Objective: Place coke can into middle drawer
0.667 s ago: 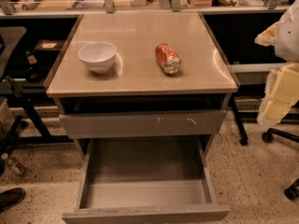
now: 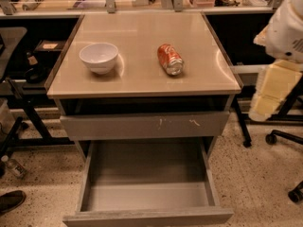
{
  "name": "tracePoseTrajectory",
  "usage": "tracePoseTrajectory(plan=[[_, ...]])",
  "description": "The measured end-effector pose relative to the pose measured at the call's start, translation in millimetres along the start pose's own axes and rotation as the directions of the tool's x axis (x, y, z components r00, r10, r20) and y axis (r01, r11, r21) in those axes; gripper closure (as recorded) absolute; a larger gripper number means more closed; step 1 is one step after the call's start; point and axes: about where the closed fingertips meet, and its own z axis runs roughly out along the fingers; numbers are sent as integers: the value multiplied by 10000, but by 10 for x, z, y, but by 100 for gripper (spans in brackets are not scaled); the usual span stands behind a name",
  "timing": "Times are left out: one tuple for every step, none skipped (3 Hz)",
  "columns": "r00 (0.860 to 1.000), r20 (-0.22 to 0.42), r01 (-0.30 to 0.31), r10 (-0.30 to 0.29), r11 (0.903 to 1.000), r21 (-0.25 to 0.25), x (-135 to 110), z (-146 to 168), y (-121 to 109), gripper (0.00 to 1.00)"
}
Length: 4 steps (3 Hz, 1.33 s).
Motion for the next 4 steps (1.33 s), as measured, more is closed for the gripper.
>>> tracePoseTrajectory(plan=[[9953,-677,-709,695,9973,-181,-165,381,-283,0],[9874,-1063,-1221,1174,9918,-386,-374,715,-577,0],[9884,-973,-1202,1164,9922,-341,-418,744,-603,0],[9866,-800,-1455,1422,9887,-368,-502,753,-564,0]])
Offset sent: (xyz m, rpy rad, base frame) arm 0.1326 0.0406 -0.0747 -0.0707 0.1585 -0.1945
